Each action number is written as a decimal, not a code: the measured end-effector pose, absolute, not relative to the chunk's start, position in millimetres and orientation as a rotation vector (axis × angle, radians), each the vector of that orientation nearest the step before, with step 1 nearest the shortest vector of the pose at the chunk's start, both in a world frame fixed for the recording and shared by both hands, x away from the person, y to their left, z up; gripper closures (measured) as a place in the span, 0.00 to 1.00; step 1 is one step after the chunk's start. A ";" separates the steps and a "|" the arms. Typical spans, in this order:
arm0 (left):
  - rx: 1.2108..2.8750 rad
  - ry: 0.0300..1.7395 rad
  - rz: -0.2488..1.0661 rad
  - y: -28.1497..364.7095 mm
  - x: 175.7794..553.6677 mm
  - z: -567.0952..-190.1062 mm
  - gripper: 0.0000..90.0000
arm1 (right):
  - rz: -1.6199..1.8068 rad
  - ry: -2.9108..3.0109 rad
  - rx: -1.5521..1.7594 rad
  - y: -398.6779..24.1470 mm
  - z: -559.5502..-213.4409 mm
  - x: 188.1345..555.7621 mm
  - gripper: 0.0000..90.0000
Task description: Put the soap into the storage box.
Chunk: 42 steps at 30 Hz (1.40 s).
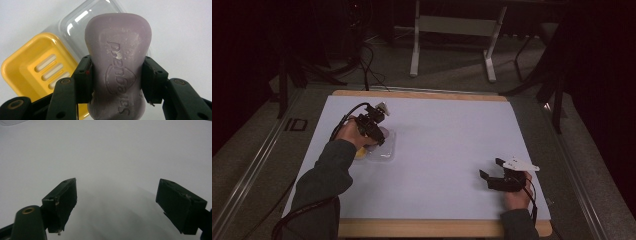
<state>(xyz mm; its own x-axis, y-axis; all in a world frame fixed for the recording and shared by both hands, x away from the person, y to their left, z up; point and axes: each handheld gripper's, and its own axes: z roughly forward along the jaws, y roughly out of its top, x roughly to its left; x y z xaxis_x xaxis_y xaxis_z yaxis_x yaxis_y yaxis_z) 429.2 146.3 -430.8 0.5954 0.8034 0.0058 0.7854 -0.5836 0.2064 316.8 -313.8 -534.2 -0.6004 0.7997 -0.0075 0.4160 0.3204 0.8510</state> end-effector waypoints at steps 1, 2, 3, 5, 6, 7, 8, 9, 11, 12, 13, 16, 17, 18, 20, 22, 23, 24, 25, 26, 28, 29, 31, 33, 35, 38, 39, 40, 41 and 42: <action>2.636 1.337 0.144 147.1 429.8 -430.9 0.55 | 1.201 2.161 1.075 -313.8 -534.2 316.7 0.19; 2.636 1.337 0.144 147.1 429.8 -430.9 0.55 | 1.201 2.161 1.075 -313.8 -534.2 316.8 0.19; 2.637 1.340 0.145 148.5 430.7 -431.1 0.55 | 1.201 2.162 1.075 -313.8 -534.2 316.8 0.19; 2.628 1.354 0.143 149.8 431.6 -431.5 0.55 | 1.201 2.162 1.073 -313.8 -534.2 316.8 0.19; 2.628 1.355 0.142 150.3 432.0 -431.5 0.55 | 1.201 2.162 1.072 -313.8 -534.3 316.9 0.19; 2.626 1.358 0.141 151.1 432.4 -431.7 0.55 | 1.201 2.162 1.072 -313.8 -534.3 316.9 0.19; 2.625 1.359 0.140 151.6 432.8 -431.8 0.55 | 1.201 2.162 1.072 -313.8 -534.3 316.9 0.19; 2.623 1.365 0.137 152.1 433.1 -431.9 0.55 | 1.201 2.162 1.072 -313.8 -534.3 316.9 0.19; 2.619 1.367 0.137 152.7 433.5 -432.5 0.55 | 1.202 2.162 1.072 -313.8 -534.3 316.9 0.19; 2.616 1.378 0.135 154.3 434.5 -432.6 0.55 | 1.202 2.163 1.072 -313.8 -534.3 316.9 0.19; 2.610 1.385 0.134 154.7 434.7 -432.9 0.55 | 1.202 2.162 1.073 -313.8 -534.3 316.9 0.19; 2.610 1.388 0.130 157.0 435.9 -433.4 0.55 | 1.202 2.162 1.073 -313.8 -534.3 316.9 0.19; 2.608 1.390 0.130 157.8 436.4 -433.7 0.55 | 1.202 2.163 1.072 -313.8 -534.3 316.9 0.19; 2.605 1.398 0.128 158.4 436.7 -434.0 0.55 | 1.202 2.163 1.072 -313.7 -534.3 316.9 0.19; 2.607 1.403 0.126 159.5 437.4 -435.0 0.55 | 1.201 2.163 1.072 -313.7 -534.3 316.9 0.19; 2.600 1.410 0.122 160.6 438.1 -436.1 0.55 | 1.201 2.162 1.072 -313.7 -534.3 316.9 0.19; 2.599 1.414 0.120 161.1 438.6 -436.5 0.55 | 1.202 2.162 1.072 -313.7 -534.3 316.9 0.19; 2.598 1.415 0.119 161.8 439.1 -437.0 0.55 | 1.201 2.163 1.072 -313.7 -534.3 316.9 0.19; 2.595 1.423 0.119 162.5 439.5 -437.1 0.55 | 1.201 2.163 1.072 -313.7 -534.3 316.9 0.19; 2.595 1.423 0.119 162.5 439.5 -437.1 0.55 | 1.201 2.163 1.072 -313.7 -534.3 316.9 0.19; 2.586 1.433 0.115 164.2 440.3 -437.4 0.55 | 1.202 2.163 1.073 -313.8 -534.3 316.9 0.19; 2.584 1.438 0.117 165.0 440.5 -437.5 0.55 | 1.202 2.163 1.073 -313.8 -534.3 316.9 0.19; 2.586 1.442 0.106 166.9 441.3 -438.1 0.55 | 1.202 2.163 1.072 -313.8 -534.3 316.9 0.19; 2.585 1.452 0.106 168.3 441.9 -439.0 0.55 | 1.202 2.163 1.072 -313.7 -534.3 316.9 0.19; 2.577 1.465 0.102 170.2 442.5 -440.4 0.55 | 1.202 2.163 1.073 -313.8 -534.3 316.9 0.19; 2.571 1.481 0.099 173.5 443.6 -441.7 0.55 | 1.203 2.163 1.073 -313.9 -534.2 316.9 0.19; 2.565 1.487 0.102 174.8 443.9 -442.2 0.55 | 1.203 2.163 1.073 -313.9 -534.2 316.9 0.19; 2.564 1.491 0.102 175.5 444.1 -442.3 0.55 | 1.203 2.163 1.073 -313.9 -534.2 316.9 0.19; 2.558 1.499 0.101 176.2 444.1 -442.6 0.55 | 1.203 2.164 1.072 -313.9 -534.2 316.9 0.19; 2.552 1.506 0.106 177.1 444.3 -442.8 0.55 | 1.203 2.164 1.072 -313.9 -534.2 316.9 0.19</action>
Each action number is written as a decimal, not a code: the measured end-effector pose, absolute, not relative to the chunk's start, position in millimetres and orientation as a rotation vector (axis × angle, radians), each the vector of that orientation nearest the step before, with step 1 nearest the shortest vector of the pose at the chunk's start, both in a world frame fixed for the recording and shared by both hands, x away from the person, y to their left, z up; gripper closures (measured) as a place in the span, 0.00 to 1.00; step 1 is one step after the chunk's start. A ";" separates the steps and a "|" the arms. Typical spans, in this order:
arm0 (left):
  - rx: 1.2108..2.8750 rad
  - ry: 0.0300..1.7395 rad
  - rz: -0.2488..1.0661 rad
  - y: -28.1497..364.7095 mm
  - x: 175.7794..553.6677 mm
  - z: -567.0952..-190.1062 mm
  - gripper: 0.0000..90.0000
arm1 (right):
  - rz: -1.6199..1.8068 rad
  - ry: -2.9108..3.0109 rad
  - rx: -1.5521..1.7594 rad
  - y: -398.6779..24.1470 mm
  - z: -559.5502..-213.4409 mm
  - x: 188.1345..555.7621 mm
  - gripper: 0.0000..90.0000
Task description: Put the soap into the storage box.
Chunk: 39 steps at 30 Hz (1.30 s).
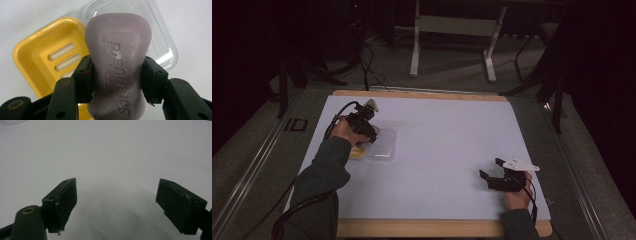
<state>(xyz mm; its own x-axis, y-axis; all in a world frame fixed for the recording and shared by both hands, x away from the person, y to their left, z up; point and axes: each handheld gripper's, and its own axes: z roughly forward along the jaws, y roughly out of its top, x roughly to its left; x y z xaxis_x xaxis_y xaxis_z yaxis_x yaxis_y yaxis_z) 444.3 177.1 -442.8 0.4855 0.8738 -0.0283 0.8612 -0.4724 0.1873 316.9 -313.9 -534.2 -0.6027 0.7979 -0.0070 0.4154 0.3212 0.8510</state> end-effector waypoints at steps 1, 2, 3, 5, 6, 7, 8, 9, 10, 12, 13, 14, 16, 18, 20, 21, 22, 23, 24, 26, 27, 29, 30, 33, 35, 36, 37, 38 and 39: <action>2.549 1.508 0.106 177.8 444.6 -442.8 0.55 | 1.203 2.164 1.072 -313.9 -534.2 316.9 0.19; 2.549 1.511 0.104 178.6 445.0 -442.8 0.55 | 1.202 2.164 1.072 -313.9 -534.2 316.9 0.19; 2.543 1.519 0.108 179.0 445.0 -443.0 0.55 | 1.203 2.164 1.072 -313.9 -534.2 316.8 0.19; 2.537 1.525 0.118 180.5 445.3 -442.6 0.55 | 1.203 2.162 1.070 -313.8 -534.3 316.8 0.19; 2.528 1.531 0.121 181.3 445.4 -442.6 0.55 | 1.203 2.162 1.069 -313.7 -534.3 316.8 0.19; 2.527 1.533 0.120 181.8 445.4 -442.7 0.55 | 1.203 2.162 1.070 -313.7 -534.3 316.8 0.19; 2.523 1.539 0.122 182.2 445.4 -442.8 0.55 | 1.202 2.162 1.070 -313.7 -534.3 316.8 0.19; 2.523 1.539 0.122 182.2 445.4 -442.8 0.55 | 1.202 2.162 1.070 -313.7 -534.3 316.8 0.19; 2.519 1.549 0.125 183.8 445.9 -443.0 0.55 | 1.203 2.162 1.070 -313.7 -534.3 316.8 0.19; 2.510 1.561 0.129 185.3 446.3 -443.5 0.55 | 1.202 2.163 1.070 -313.7 -534.3 316.8 0.19; 2.507 1.566 0.129 186.0 446.6 -444.0 0.55 | 1.203 2.162 1.070 -313.7 -534.3 316.8 0.19; 2.505 1.576 0.125 186.6 447.0 -444.6 0.55 | 1.203 2.162 1.070 -313.7 -534.3 316.8 0.19; 2.506 1.582 0.122 188.0 447.7 -445.6 0.55 | 1.202 2.162 1.070 -313.7 -534.3 316.8 0.19; 2.497 1.598 0.119 189.4 448.3 -446.3 0.55 | 1.203 2.162 1.070 -313.8 -534.3 316.7 0.19; 2.495 1.610 0.116 191.1 448.9 -447.6 0.55 | 1.203 2.162 1.070 -313.8 -534.3 316.8 0.19; 2.492 1.615 0.117 192.1 449.3 -448.2 0.55 | 1.203 2.162 1.070 -313.8 -534.3 316.8 0.19; 2.487 1.626 0.118 193.0 449.5 -448.8 0.55 | 1.203 2.162 1.069 -313.8 -534.3 316.8 0.19; 2.484 1.630 0.117 193.9 449.7 -449.5 0.55 | 1.203 2.162 1.070 -313.7 -534.3 316.8 0.19; 2.485 1.636 0.115 194.6 449.8 -449.9 0.55 | 1.203 2.162 1.069 -313.7 -534.3 316.8 0.19; 2.477 1.648 0.119 196.2 450.1 -450.7 0.55 | 1.203 2.162 1.070 -313.7 -534.3 316.8 0.19; 2.473 1.654 0.115 196.9 450.3 -451.2 0.55 | 1.202 2.162 1.069 -313.7 -534.3 316.8 0.19; 2.472 1.662 0.113 197.9 450.7 -452.1 0.55 | 1.203 2.162 1.069 -313.7 -534.3 316.8 0.19; 2.469 1.669 0.119 198.3 450.8 -452.3 0.55 | 1.203 2.162 1.069 -313.7 -534.3 316.8 0.19; 2.462 1.680 0.121 199.5 451.2 -453.9 0.55 | 1.203 2.162 1.070 -313.8 -534.3 316.8 0.19; 2.451 1.705 0.142 200.4 451.4 -455.1 0.55 | 1.202 2.163 1.069 -313.8 -534.3 316.8 0.19; 2.447 1.713 0.143 201.3 451.6 -455.4 0.55 | 1.203 2.162 1.069 -313.7 -534.3 316.8 0.19; 2.445 1.719 0.143 202.0 451.7 -455.7 0.55 | 1.203 2.162 1.070 -313.7 -534.3 316.8 0.19; 2.440 1.730 0.147 202.4 451.8 -456.3 0.55 | 1.203 2.162 1.070 -313.7 -534.3 316.8 0.19; 2.433 1.741 0.155 202.7 451.9 -457.2 0.55 | 1.203 2.162 1.069 -313.7 -534.3 316.8 0.19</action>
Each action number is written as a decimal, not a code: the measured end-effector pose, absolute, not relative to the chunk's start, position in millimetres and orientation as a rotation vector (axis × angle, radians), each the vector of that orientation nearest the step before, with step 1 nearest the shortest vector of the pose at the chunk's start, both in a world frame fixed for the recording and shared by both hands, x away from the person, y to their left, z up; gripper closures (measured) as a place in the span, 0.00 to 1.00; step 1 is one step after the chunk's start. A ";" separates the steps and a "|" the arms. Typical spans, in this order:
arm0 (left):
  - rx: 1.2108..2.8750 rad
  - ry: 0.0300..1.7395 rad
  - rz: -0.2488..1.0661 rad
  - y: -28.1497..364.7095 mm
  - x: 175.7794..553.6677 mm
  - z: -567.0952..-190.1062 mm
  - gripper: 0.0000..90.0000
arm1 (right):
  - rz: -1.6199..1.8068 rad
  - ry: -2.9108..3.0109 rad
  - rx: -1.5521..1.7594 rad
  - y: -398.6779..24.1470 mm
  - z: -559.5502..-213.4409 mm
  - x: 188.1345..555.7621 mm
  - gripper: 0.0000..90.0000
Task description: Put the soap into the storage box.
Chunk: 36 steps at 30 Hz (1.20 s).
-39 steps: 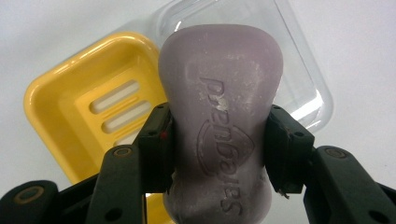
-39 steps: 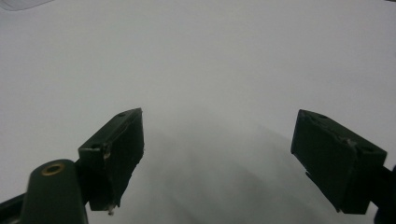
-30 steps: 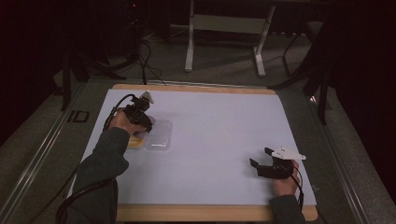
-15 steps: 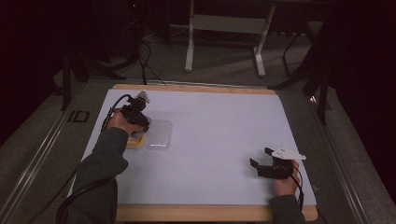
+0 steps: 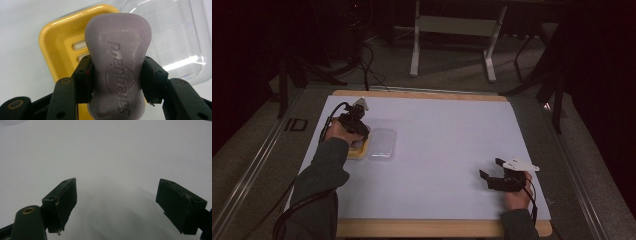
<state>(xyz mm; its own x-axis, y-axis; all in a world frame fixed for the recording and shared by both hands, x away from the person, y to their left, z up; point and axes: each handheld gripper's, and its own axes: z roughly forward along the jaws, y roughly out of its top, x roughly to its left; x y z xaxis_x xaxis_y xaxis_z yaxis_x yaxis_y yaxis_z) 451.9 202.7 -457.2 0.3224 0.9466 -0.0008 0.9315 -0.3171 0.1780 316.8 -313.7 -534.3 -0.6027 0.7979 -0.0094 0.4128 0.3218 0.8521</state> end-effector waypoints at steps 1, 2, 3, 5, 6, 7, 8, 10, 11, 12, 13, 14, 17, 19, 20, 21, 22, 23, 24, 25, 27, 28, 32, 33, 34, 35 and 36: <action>2.433 1.751 0.160 203.5 452.1 -458.2 0.55 | 1.203 2.162 1.069 -313.7 -534.3 316.8 0.19; 2.430 1.759 0.161 204.0 452.1 -458.9 0.55 | 1.203 2.162 1.069 -313.7 -534.3 316.8 0.19; 2.424 1.766 0.163 204.9 452.1 -459.9 0.55 | 1.203 2.162 1.069 -313.7 -534.3 316.8 0.19; 2.421 1.778 0.163 205.5 452.1 -461.0 0.55 | 1.203 2.163 1.070 -313.8 -534.2 316.8 0.19; 2.417 1.791 0.166 206.9 452.3 -463.9 0.55 | 1.203 2.162 1.069 -313.7 -534.3 316.8 0.19; 2.411 1.800 0.167 207.4 452.2 -464.9 0.55 | 1.202 2.162 1.070 -313.6 -534.3 316.8 0.19; 2.405 1.809 0.168 208.4 452.3 -466.2 0.55 | 1.202 2.162 1.068 -313.6 -534.3 316.9 0.19; 2.398 1.829 0.173 210.2 452.5 -468.5 0.55 | 1.203 2.162 1.069 -313.6 -534.3 316.8 0.19; 2.395 1.837 0.170 211.3 452.6 -469.4 0.55 | 1.203 2.162 1.070 -313.6 -534.3 316.8 0.19; 2.395 1.837 0.170 211.3 452.6 -469.4 0.55 | 1.203 2.162 1.070 -313.6 -534.3 316.8 0.19; 2.386 1.848 0.164 213.0 452.4 -471.0 0.55 | 1.203 2.162 1.070 -313.6 -534.3 316.8 0.19; 2.388 1.851 0.164 213.6 452.4 -471.5 0.55 | 1.203 2.162 1.070 -313.6 -534.3 316.8 0.19; 2.380 1.864 0.158 215.6 452.3 -473.3 0.55 | 1.203 2.163 1.070 -313.6 -534.3 316.9 0.19; 2.373 1.871 0.156 216.6 452.5 -474.7 0.55 | 1.202 2.163 1.069 -313.6 -534.3 316.8 0.19; 2.371 1.876 0.155 217.0 452.5 -475.7 0.55 | 1.203 2.162 1.070 -313.6 -534.3 316.8 0.19; 2.368 1.879 0.154 217.2 452.6 -476.2 0.55 | 1.203 2.163 1.070 -313.6 -534.3 316.9 0.19; 2.366 1.879 0.150 217.8 452.8 -477.1 0.55 | 1.203 2.163 1.070 -313.6 -534.3 316.8 0.19; 2.362 1.882 0.145 218.1 453.0 -478.3 0.55 | 1.203 2.163 1.069 -313.6 -534.3 316.9 0.19; 2.362 1.882 0.145 218.1 453.0 -478.3 0.55 | 1.203 2.163 1.069 -313.6 -534.3 316.9 0.19; 2.356 1.895 0.140 218.5 453.6 -481.0 0.55 | 1.202 2.163 1.070 -313.5 -534.3 316.9 0.19; 2.358 1.898 0.140 218.4 453.8 -482.8 0.55 | 1.203 2.163 1.069 -313.6 -534.3 316.8 0.19; 2.360 1.900 0.137 218.4 453.8 -483.8 0.55 | 1.203 2.163 1.069 -313.7 -534.3 316.8 0.19; 2.368 1.916 0.147 218.5 453.8 -486.7 0.55 | 1.203 2.163 1.069 -313.6 -534.3 316.9 0.19; 2.372 1.918 0.150 218.4 453.8 -487.6 0.55 | 1.203 2.163 1.069 -313.6 -534.3 316.8 0.19; 2.371 1.919 0.151 218.2 453.8 -488.1 0.55 | 1.203 2.163 1.069 -313.6 -534.3 316.9 0.19; 2.369 1.919 0.154 218.1 453.7 -488.0 0.55 | 1.203 2.163 1.069 -313.6 -534.3 316.9 0.19; 2.372 1.917 0.156 217.8 453.8 -488.1 0.55 | 1.202 2.163 1.068 -313.6 -534.3 316.8 0.19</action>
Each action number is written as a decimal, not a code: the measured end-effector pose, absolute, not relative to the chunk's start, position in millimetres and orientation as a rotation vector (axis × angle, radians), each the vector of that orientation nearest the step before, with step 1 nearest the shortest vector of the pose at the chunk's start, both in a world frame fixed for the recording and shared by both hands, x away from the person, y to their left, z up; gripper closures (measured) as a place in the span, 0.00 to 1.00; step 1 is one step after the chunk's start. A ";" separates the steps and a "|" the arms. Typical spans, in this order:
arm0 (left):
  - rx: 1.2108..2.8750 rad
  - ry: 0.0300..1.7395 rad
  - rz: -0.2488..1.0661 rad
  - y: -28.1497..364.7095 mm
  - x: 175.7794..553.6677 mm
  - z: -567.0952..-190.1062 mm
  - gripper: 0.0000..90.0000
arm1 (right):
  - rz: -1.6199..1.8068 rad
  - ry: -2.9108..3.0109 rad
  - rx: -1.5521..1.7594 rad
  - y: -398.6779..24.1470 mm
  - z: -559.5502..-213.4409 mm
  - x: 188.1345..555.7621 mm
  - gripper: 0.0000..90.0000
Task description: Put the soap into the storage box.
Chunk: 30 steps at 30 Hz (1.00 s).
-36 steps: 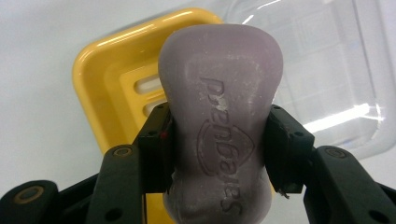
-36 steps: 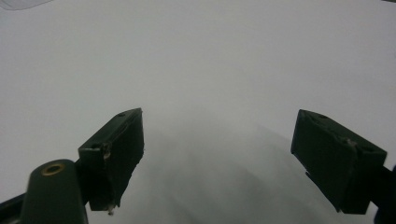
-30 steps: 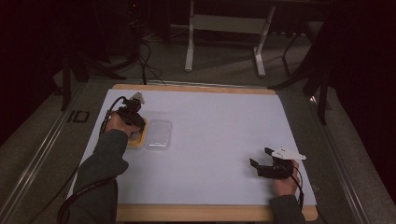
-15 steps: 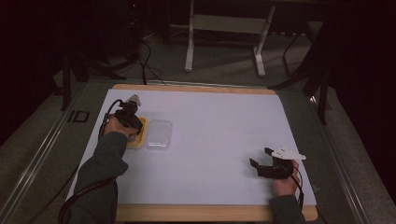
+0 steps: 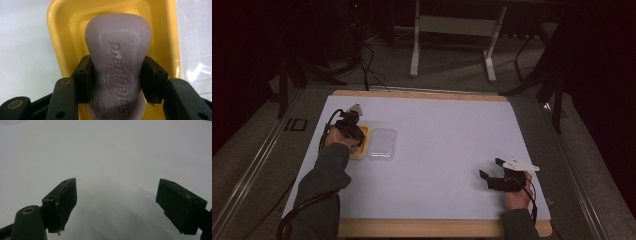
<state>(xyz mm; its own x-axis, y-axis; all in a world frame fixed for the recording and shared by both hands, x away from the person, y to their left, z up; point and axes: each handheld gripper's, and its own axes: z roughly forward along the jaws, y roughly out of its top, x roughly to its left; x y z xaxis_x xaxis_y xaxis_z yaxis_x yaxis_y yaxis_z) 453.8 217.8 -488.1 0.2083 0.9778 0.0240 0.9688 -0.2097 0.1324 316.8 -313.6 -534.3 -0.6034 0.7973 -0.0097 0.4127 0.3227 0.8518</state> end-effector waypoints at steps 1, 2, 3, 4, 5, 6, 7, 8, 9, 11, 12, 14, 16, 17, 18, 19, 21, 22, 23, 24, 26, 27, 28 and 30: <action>2.374 1.917 0.156 217.4 453.8 -488.0 0.55 | 1.202 2.163 1.069 -313.6 -534.3 316.8 0.19; 2.374 1.918 0.154 217.3 453.7 -488.2 0.55 | 1.202 2.163 1.068 -313.5 -534.3 316.8 0.19; 2.374 1.919 0.149 217.3 453.7 -488.3 0.55 | 1.202 2.163 1.068 -313.5 -534.3 316.8 0.19; 2.371 1.919 0.146 217.5 453.7 -488.4 0.55 | 1.202 2.163 1.066 -313.5 -534.4 316.9 0.19; 2.368 1.920 0.142 217.8 453.7 -488.6 0.54 | 1.202 2.163 1.065 -313.5 -534.4 316.9 0.19; 2.368 1.920 0.142 217.8 453.7 -488.6 0.53 | 1.202 2.163 1.065 -313.5 -534.4 316.9 0.19; 2.369 1.919 0.135 219.0 453.3 -489.3 0.53 | 1.201 2.163 1.066 -313.5 -534.3 316.8 0.19; 2.369 1.918 0.128 219.2 453.1 -489.5 0.51 | 1.203 2.163 1.066 -313.6 -534.3 316.9 0.19; 2.366 1.915 0.124 219.7 452.8 -489.3 0.50 | 1.202 2.164 1.065 -313.6 -534.4 316.9 0.19; 2.354 1.913 0.125 220.5 452.1 -488.3 0.49 | 1.201 2.163 1.065 -313.5 -534.3 316.8 0.19; 2.353 1.908 0.124 220.6 451.7 -487.9 0.48 | 1.201 2.164 1.063 -313.5 -534.3 316.9 0.19; 2.355 1.900 0.130 220.6 450.9 -486.4 0.47 | 1.201 2.164 1.064 -313.4 -534.4 316.8 0.19; 2.350 1.892 0.135 220.7 450.4 -484.4 0.46 | 1.200 2.164 1.063 -313.4 -534.3 316.8 0.19; 2.348 1.890 0.139 220.7 450.1 -483.5 0.46 | 1.200 2.164 1.063 -313.4 -534.4 316.8 0.19; 2.349 1.886 0.145 220.6 449.8 -482.4 0.45 | 1.200 2.165 1.063 -313.4 -534.4 316.8 0.19; 2.344 1.884 0.152 220.5 449.5 -481.2 0.44 | 1.200 2.165 1.064 -313.4 -534.3 316.8 0.19; 2.350 1.868 0.160 219.7 448.7 -478.4 0.43 | 1.201 2.163 1.064 -313.4 -534.4 316.8 0.19; 2.350 1.864 0.169 218.9 448.4 -477.3 0.43 | 1.200 2.164 1.064 -313.4 -534.3 316.8 0.19; 2.350 1.856 0.179 218.1 447.9 -476.0 0.42 | 1.200 2.164 1.063 -313.4 -534.4 316.8 0.19; 2.350 1.850 0.187 217.4 447.5 -474.6 0.42 | 1.200 2.164 1.063 -313.4 -534.4 316.8 0.19; 2.351 1.823 0.223 215.4 446.1 -470.8 0.42 | 1.200 2.164 1.063 -313.4 -534.3 316.8 0.19; 2.344 1.805 0.243 213.8 445.0 -468.5 0.42 | 1.200 2.164 1.064 -313.4 -534.3 316.8 0.19; 2.344 1.783 0.258 212.5 443.9 -466.1 0.41 | 1.200 2.164 1.063 -313.4 -534.3 316.8 0.19; 2.342 1.738 0.283 209.2 441.4 -461.6 0.41 | 1.201 2.163 1.063 -313.4 -534.4 316.8 0.19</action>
